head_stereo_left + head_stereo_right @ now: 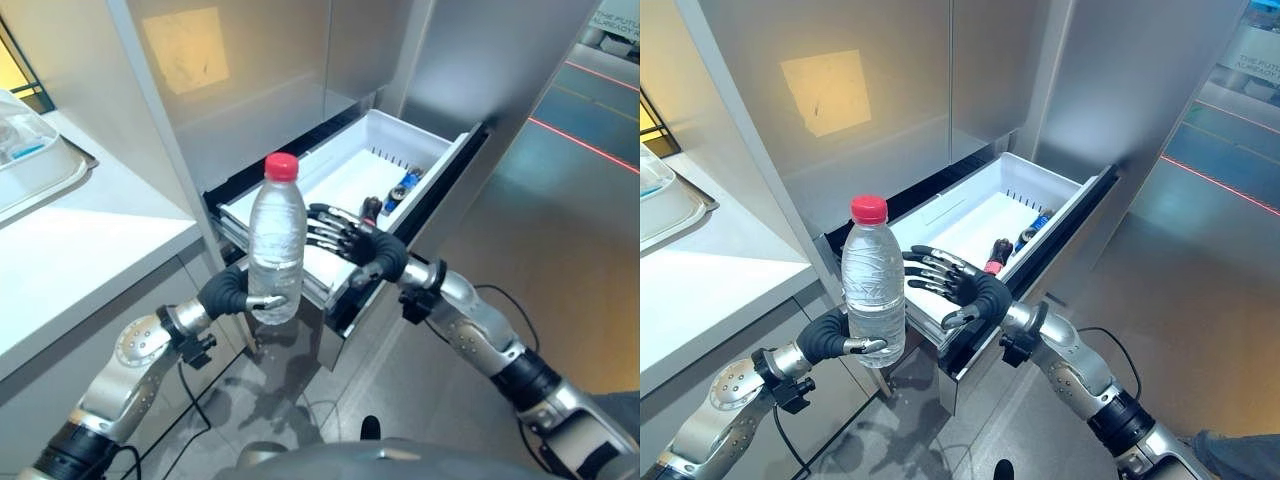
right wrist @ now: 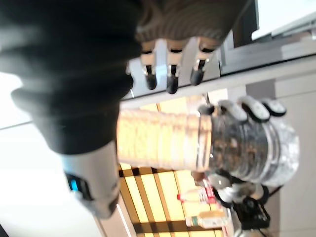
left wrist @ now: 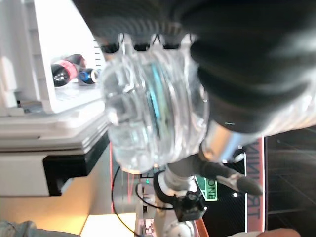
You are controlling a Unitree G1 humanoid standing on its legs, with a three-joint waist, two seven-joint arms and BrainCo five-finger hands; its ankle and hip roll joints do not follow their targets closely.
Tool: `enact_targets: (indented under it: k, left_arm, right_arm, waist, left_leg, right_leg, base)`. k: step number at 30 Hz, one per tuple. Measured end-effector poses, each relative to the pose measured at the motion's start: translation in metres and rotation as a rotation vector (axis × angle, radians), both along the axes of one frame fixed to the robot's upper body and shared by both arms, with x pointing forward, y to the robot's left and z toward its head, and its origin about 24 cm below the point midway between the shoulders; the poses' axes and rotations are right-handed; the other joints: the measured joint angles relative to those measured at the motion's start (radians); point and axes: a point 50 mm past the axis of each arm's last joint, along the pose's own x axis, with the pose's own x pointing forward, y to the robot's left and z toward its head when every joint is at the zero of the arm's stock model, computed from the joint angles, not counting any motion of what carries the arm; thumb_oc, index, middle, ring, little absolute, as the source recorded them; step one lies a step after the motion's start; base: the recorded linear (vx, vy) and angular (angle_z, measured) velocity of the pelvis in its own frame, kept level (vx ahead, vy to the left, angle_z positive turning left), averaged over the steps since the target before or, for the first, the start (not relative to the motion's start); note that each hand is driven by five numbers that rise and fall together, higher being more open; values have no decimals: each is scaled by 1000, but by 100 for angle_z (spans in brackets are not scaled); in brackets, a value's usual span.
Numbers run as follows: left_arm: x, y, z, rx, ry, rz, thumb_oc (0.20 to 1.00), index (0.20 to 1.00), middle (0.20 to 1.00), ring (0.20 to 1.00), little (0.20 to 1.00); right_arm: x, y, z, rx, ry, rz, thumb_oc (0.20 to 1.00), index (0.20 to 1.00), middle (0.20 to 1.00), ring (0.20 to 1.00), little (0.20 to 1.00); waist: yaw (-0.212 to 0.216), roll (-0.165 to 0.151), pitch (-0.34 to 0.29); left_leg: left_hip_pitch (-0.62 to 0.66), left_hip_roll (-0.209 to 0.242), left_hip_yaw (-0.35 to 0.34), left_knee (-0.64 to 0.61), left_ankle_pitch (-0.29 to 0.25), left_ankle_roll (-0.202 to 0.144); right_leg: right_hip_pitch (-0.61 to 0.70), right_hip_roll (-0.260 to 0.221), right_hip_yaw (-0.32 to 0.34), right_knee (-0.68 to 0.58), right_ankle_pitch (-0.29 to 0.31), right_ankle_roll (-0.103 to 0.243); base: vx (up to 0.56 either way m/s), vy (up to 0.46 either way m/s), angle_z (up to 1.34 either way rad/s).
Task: Take the drinks into the refrigerator
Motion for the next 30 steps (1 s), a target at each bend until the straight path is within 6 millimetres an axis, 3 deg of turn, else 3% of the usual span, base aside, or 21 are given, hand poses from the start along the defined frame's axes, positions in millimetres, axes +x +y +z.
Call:
enact_targets:
  k: [15,30]
  left_arm:
    - [2,-4,1,33,2,-45,200,200,200,200,200]
    - [0,-10,-4,71,10,-83,200,200,200,200,200]
  right_arm:
    - [3,20,18,7,-44,69,1000,1000,1000,1000,1000]
    - [2,37,23,36,-46,103,1000,1000,1000,1000,1000]
  waist:
    - [4,3,-2]
    - [7,5,-4]
  left_leg:
    - [1,0,2,1,2,-2]
    - [1,0,3,1,2,-2]
  right_leg:
    - [0,0,3,0,2,-1]
    - [-1,0,3,0,2,-1]
  base:
    - [-5,0,0]
    - [-2,1,0]
